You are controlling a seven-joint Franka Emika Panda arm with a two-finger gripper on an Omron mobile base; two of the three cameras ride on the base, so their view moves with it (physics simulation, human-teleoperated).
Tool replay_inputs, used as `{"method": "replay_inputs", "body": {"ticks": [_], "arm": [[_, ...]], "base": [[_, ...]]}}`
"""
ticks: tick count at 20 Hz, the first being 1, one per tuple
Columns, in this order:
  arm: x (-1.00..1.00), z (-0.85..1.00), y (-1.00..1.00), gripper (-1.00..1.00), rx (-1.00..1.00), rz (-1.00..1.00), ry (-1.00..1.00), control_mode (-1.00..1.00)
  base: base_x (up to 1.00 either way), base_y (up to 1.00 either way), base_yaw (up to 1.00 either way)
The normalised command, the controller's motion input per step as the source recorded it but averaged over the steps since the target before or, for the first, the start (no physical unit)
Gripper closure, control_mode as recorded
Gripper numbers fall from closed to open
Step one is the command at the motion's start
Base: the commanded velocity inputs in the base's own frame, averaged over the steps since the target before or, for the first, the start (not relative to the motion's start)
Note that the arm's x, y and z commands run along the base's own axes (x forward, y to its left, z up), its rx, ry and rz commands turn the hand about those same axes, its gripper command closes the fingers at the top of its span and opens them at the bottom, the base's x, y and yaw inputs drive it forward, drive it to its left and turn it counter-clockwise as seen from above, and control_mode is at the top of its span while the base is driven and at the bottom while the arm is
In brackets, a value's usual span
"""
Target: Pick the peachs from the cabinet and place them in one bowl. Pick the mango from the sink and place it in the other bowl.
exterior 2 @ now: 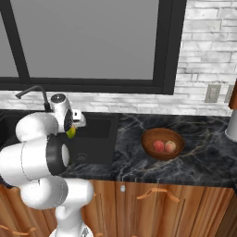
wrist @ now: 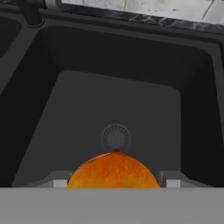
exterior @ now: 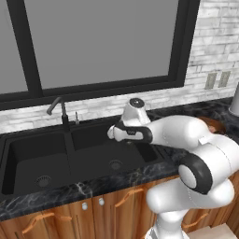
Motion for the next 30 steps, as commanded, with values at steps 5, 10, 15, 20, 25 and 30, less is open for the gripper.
{"method": "replay_inputs", "body": {"ticks": [5, 10, 15, 20, 25, 30], "arm": [[-0.3, 0.54, 0.0, 1.0, -0.06, 0.0, 0.06, -1.0], [-0.37, 0.41, -0.03, 1.0, -0.03, 0.0, 0.1, -1.0], [-0.31, 0.39, -0.07, 1.0, 0.0, 0.0, 0.21, -1.0], [-0.29, 0.24, -0.09, 1.0, 0.0, 0.0, 0.14, -1.0], [-0.25, 0.15, -0.14, 1.0, -0.03, 0.0, 0.04, -1.0], [-0.2, 0.02, -0.17, 1.0, -0.04, -0.01, 0.05, -1.0]], "base": [[0.0, 0.0, 0.0], [0.0, 0.0, 0.0], [0.0, 0.0, 0.0], [0.0, 0.0, 0.0], [0.0, 0.0, 0.0], [0.0, 0.0, 0.0]]}}
